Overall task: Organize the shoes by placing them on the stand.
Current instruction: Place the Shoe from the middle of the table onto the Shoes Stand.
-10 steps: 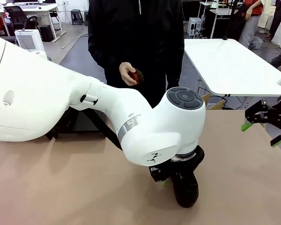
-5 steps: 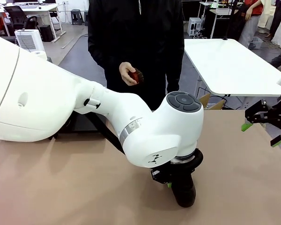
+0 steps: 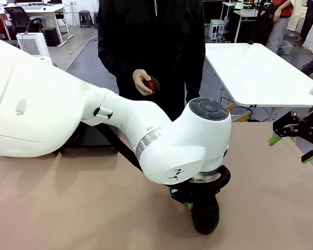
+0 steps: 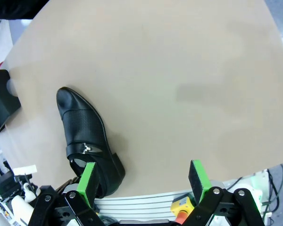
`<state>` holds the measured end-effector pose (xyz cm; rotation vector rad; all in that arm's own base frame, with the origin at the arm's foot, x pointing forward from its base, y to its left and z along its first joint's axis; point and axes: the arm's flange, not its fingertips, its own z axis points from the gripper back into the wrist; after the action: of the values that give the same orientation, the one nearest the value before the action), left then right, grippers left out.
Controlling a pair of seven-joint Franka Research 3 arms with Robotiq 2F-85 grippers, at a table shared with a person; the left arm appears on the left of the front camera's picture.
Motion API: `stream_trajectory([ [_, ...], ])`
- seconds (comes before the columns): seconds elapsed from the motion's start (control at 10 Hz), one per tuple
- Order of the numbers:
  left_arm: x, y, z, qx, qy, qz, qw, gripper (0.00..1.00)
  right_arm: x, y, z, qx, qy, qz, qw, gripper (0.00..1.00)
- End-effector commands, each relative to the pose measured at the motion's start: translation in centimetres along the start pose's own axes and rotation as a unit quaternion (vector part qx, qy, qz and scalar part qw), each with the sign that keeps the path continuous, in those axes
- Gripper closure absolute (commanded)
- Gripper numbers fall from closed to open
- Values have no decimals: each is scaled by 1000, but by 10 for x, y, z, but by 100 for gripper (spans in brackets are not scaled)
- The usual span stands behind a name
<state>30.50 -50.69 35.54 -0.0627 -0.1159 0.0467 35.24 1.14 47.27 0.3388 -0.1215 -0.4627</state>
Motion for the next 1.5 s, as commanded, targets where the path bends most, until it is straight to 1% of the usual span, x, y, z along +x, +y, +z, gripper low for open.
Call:
stream_trajectory([
  [0.0, -7, 23, 52, 43, -28, -65, 997, 100, 0, -1, 0, 2, 3, 6, 1000, 0],
  [0.1, -7, 43, 78, 65, -55, -105, 991, 100, 0, -1, 0, 2, 3, 6, 1000, 0],
  [0.2, -2, 64, 100, 74, -72, -140, 985, 100, 0, -1, 0, 2, 3, 6, 1000, 0],
  [0.3, 8, 83, 111, 100, -91, -141, 981, 100, 0, -1, 0, 2, 3, 6, 1000, 0],
  [0.4, 21, 102, 117, 76, -85, -170, 979, 100, 0, -1, 0, 2, 3, 6, 1000, 0],
  [0.5, 36, 117, 116, 59, -85, -99, 990, 100, 0, -1, 0, 2, 3, 6, 1000, 0],
  [0.6, 9, 78, 117, 100, -69, -148, 982, 100, 0, -1, 0, 2, 3, 6, 1000, 0],
  [0.8, 9, 78, 117, 100, -69, -148, 982, 100, 0, -1, 0, 2, 3, 6, 1000, 0],
  [0.9, 22, 97, 118, 99, -76, -141, 982, 100, 0, -1, 0, 2, 3, 6, 1000, 0],
  [1.0, 36, 111, 119, 117, -73, -143, 980, 100, 0, -1, 0, 2, 3, 6, 1000, 0],
  [1.2, 70, 152, 126, 109, -146, -119, 976, 100, 0, -1, 0, 2, 3, 6, 1000, 0],
  [1.4, 105, 197, 120, 84, -180, -102, 975, 100, 0, -1, 0, 2, 3, 6, 1000, 0],
])
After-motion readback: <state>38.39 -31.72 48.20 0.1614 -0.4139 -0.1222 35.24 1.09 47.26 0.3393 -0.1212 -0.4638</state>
